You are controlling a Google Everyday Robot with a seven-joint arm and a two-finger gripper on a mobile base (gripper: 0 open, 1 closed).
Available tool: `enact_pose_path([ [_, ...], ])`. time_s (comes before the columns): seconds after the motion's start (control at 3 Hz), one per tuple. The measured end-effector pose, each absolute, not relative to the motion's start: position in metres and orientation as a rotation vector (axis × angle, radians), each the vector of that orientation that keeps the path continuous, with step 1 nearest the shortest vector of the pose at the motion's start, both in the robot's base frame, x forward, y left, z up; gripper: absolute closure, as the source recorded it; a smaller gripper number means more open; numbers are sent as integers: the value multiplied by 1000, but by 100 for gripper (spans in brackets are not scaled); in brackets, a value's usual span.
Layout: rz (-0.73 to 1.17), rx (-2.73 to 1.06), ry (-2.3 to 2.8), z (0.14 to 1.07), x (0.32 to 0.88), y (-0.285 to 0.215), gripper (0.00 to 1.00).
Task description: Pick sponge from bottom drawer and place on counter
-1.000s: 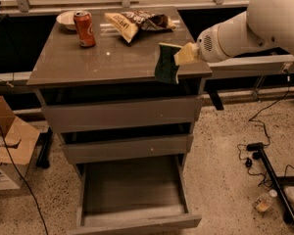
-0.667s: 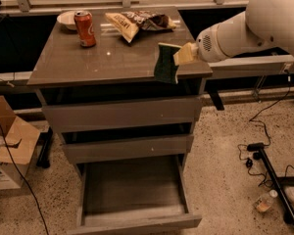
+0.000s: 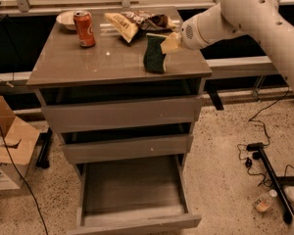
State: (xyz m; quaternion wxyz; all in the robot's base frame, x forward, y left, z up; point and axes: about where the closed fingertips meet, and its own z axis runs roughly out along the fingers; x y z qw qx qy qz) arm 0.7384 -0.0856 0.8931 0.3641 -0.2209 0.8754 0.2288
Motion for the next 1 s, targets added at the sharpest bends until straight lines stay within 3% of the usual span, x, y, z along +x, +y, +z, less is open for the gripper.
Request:
enact_pose_path([
  [0.33,619,-567,2268,875,766,-76,74],
  [1.0,622,-564,2264,876,769,-75,28],
])
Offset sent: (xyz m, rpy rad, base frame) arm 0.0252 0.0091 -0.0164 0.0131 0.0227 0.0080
